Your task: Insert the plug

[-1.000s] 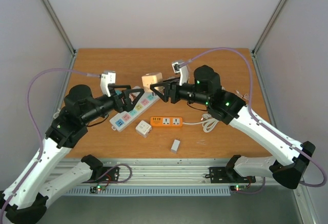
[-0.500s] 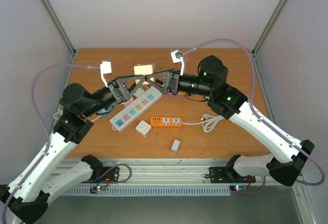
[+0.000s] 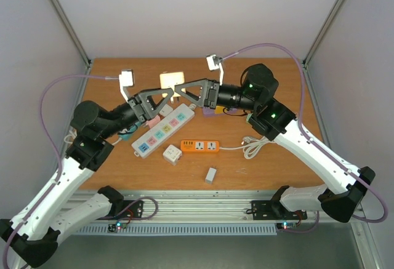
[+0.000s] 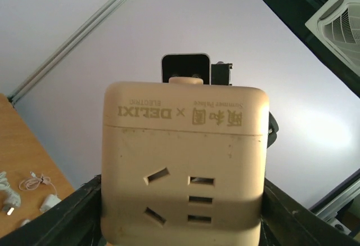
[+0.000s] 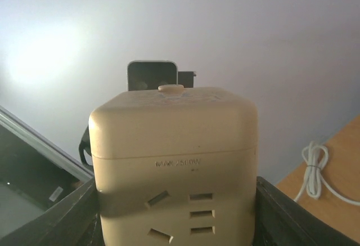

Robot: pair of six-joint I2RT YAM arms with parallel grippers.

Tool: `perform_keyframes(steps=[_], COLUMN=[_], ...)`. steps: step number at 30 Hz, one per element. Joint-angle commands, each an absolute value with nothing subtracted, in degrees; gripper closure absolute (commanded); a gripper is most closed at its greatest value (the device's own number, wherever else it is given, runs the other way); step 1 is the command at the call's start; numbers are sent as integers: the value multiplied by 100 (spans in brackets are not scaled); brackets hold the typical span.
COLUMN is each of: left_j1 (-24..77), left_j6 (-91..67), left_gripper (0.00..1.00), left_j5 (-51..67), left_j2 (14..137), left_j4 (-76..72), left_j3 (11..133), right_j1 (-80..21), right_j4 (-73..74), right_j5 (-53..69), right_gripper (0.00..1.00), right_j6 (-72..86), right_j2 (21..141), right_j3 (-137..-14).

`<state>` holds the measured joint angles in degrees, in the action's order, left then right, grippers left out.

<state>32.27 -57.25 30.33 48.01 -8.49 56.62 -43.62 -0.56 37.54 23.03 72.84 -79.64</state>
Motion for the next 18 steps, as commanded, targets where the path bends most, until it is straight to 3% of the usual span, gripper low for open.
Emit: perform_keyframes(steps=[1,8,12,15,18], left_j1=[3243,3240,3227,3222,3223], left_j6=[-5556,-5444,-4723,-3884,-2779], left_gripper=[40,54,56,58,59], left_j5=[3043,3335,3529,3969,4507], left_j2=[4896,5260,5396,5522,5614], left_j4=[-1713,-2149,-1560,-676,-59], left_j3=[5596,5697,5944,6359,6665], right_j1=[-4173,-4053,-3854,-3522,-3236], right_j4=[-1051,-908,-245,668,2478], right_j5=[4067,4296,4376,4820,5328], right_gripper=[43,39,14,6,4], right_j6=[2788,2698,2048,1183,-392], right_j2=[7200,7199,7103,7091,7250], right_j3=[-7793,-7840,-7900,-8222,-8890])
